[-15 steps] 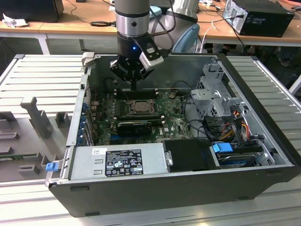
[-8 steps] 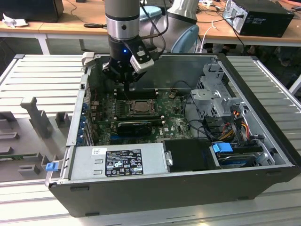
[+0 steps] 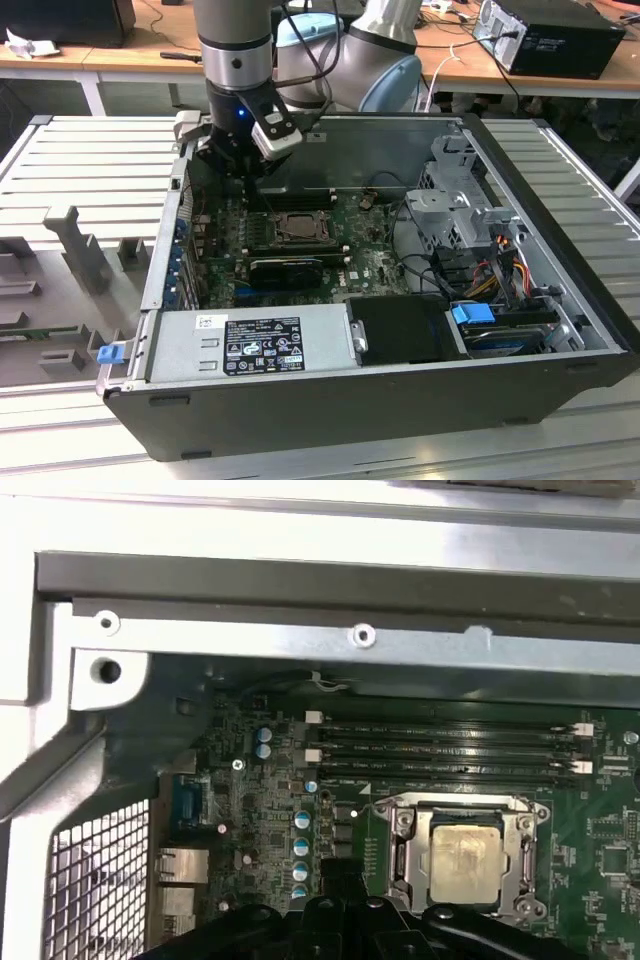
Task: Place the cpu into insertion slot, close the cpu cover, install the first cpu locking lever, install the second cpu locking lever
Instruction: 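Install the first cpu locking lever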
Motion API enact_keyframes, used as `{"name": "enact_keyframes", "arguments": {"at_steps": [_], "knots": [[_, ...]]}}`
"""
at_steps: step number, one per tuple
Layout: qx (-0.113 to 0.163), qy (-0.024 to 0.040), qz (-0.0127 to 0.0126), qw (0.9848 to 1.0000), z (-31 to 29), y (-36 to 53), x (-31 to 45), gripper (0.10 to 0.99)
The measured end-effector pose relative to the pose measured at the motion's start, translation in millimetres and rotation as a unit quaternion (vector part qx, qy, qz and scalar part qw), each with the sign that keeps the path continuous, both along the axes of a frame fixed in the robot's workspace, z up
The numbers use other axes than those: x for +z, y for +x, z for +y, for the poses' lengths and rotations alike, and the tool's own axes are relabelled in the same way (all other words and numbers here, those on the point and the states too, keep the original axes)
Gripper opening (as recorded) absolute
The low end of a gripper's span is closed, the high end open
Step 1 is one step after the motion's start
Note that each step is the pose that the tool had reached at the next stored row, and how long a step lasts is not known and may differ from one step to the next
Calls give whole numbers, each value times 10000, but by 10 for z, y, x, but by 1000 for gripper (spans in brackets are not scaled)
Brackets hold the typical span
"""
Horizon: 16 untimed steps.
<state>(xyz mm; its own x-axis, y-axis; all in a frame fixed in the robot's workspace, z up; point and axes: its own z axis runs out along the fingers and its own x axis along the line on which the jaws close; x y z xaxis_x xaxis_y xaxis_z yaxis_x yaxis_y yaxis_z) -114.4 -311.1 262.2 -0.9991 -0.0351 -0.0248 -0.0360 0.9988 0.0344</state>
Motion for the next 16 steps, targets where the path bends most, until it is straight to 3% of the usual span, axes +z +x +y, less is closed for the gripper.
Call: {"name": "enact_keyframes", "arguments": {"at_steps": [11,16], "knots": [[0,104,0,9999,180,-52,-66,106],[0,112,0,9999,202,-52,-75,106]]}}
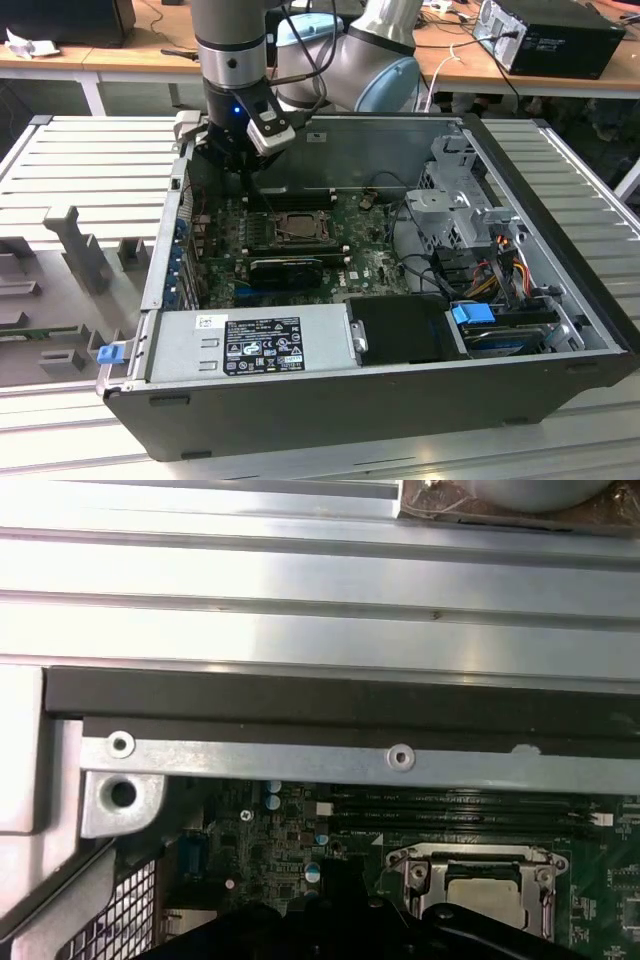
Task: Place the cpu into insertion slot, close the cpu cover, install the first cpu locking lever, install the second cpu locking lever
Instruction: 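Install the first cpu locking lever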
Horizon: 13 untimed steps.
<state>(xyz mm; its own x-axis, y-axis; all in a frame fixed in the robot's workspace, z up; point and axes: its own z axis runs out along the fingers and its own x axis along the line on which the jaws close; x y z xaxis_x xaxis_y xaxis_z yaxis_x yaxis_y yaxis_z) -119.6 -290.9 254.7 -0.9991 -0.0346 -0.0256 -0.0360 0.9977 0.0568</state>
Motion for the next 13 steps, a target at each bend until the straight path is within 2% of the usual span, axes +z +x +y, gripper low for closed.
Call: {"name": "enact_keyframes", "arguments": {"at_steps": [7,13], "knots": [[3,2,0,10000,12,9,-17,106],[3,3,0,10000,12,66,-21,106]]}}
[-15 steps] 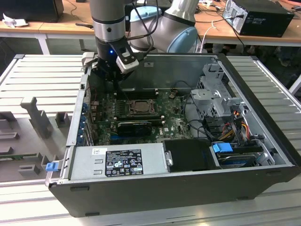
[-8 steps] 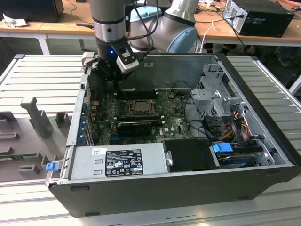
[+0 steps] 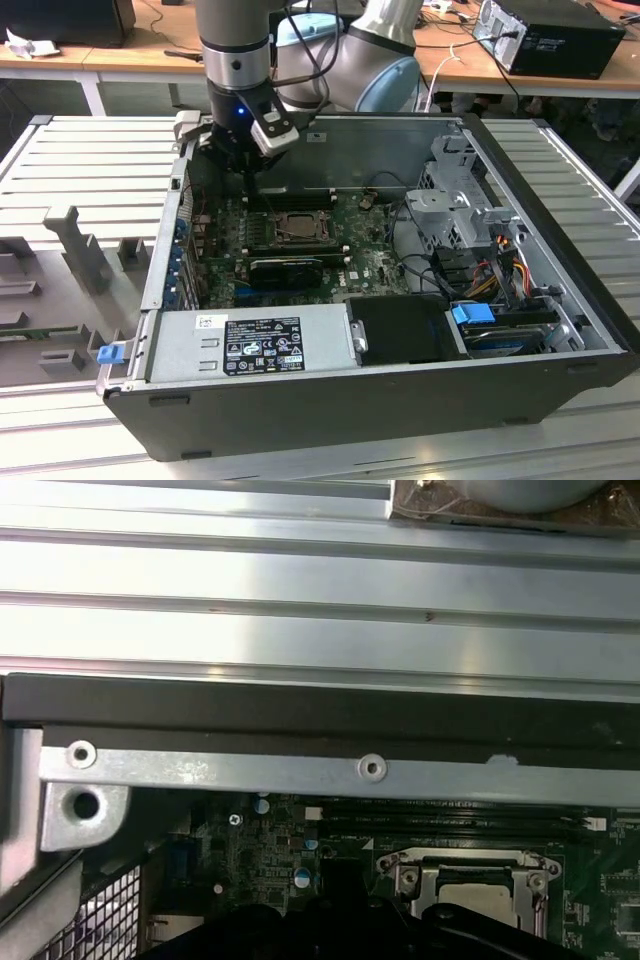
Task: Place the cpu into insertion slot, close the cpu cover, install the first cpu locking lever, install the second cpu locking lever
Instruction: 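Install the first cpu locking lever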
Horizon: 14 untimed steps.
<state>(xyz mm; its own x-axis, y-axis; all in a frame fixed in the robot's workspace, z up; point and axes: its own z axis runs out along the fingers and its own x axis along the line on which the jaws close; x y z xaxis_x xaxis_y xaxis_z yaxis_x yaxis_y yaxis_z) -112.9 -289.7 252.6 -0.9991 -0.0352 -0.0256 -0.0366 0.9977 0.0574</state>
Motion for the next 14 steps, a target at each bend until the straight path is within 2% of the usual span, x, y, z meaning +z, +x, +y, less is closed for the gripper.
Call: {"name": "enact_keyframes", "arguments": {"at_steps": [5,14], "knots": [[0,0,0,10000,0,53,-1,106],[-1,0,0,10000,0,215,-7,106]]}}
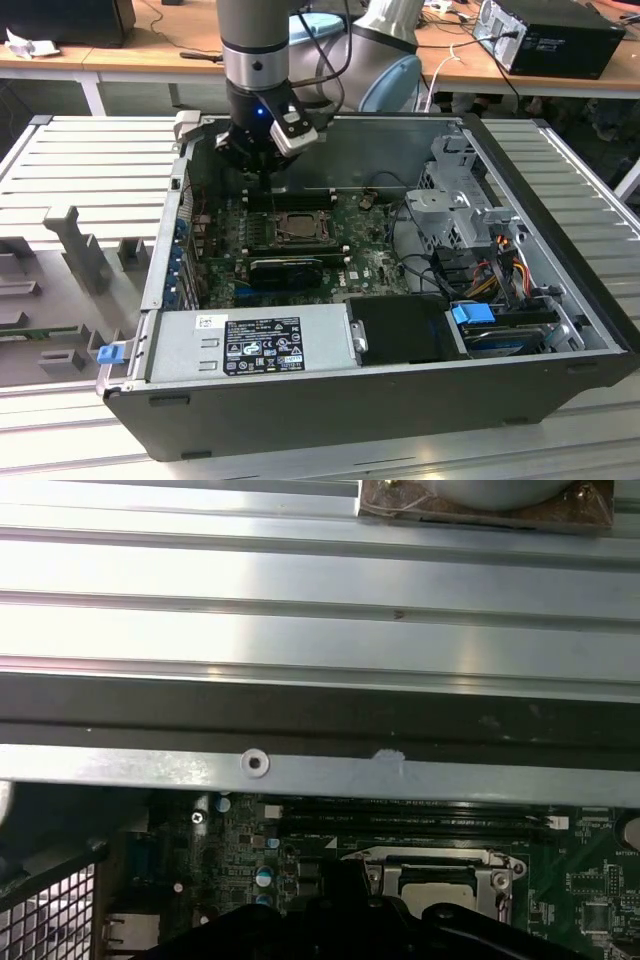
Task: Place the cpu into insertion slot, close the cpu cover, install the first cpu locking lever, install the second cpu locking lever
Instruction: 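Install the first cpu locking lever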
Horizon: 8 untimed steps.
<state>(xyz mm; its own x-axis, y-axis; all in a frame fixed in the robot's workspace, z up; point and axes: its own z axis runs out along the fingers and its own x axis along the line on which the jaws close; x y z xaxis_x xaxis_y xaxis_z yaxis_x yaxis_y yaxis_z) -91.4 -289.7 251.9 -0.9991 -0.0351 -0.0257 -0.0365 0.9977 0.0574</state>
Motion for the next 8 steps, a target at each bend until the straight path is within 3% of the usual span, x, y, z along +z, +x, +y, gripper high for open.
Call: {"name": "enact_keyframes", "arguments": {"at_steps": [4,8], "knots": [[1,0,1,10000,0,97,-14,106],[1,0,0,10000,0,137,-17,106]]}}
